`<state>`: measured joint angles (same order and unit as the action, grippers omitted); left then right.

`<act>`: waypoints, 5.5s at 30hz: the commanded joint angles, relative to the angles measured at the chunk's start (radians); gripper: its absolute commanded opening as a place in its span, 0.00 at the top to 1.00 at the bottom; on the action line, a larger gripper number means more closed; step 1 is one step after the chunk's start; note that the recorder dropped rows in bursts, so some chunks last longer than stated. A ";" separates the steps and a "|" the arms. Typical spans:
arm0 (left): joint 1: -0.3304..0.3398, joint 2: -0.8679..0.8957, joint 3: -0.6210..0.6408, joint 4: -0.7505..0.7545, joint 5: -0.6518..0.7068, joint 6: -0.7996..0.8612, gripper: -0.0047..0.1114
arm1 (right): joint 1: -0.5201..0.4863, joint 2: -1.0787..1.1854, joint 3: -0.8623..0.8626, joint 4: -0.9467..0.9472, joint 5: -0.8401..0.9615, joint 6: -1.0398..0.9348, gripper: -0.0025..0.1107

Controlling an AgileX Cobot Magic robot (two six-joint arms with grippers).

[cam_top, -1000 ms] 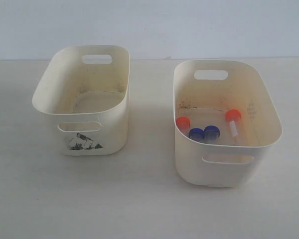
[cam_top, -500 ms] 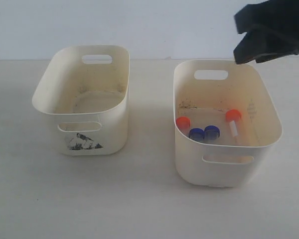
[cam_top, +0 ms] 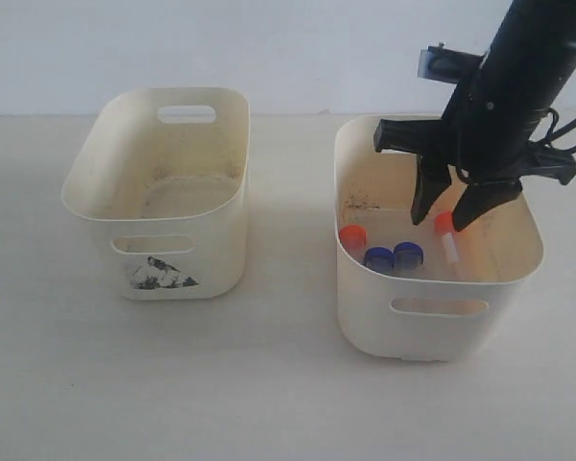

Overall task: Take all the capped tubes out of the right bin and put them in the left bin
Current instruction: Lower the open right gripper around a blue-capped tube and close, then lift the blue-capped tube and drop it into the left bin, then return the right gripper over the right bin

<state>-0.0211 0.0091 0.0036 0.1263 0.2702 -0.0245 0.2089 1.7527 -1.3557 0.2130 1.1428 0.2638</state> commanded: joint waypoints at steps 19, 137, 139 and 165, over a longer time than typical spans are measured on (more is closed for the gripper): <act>0.001 -0.002 -0.004 -0.011 -0.009 -0.012 0.92 | 0.070 0.118 -0.014 -0.117 -0.064 0.133 0.56; 0.001 -0.002 -0.004 -0.011 -0.009 -0.012 0.92 | 0.245 0.074 -0.367 0.077 -0.368 -0.222 0.83; 0.001 -0.002 -0.004 -0.011 -0.009 -0.012 0.92 | 0.195 0.056 -0.373 0.029 -0.245 -0.219 0.90; 0.001 -0.002 -0.004 -0.011 -0.009 -0.012 0.92 | 0.063 0.060 0.030 -0.060 -0.214 0.004 0.54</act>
<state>-0.0211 0.0091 0.0036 0.1263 0.2702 -0.0245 0.2558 1.8131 -1.3251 0.1658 0.9502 0.2418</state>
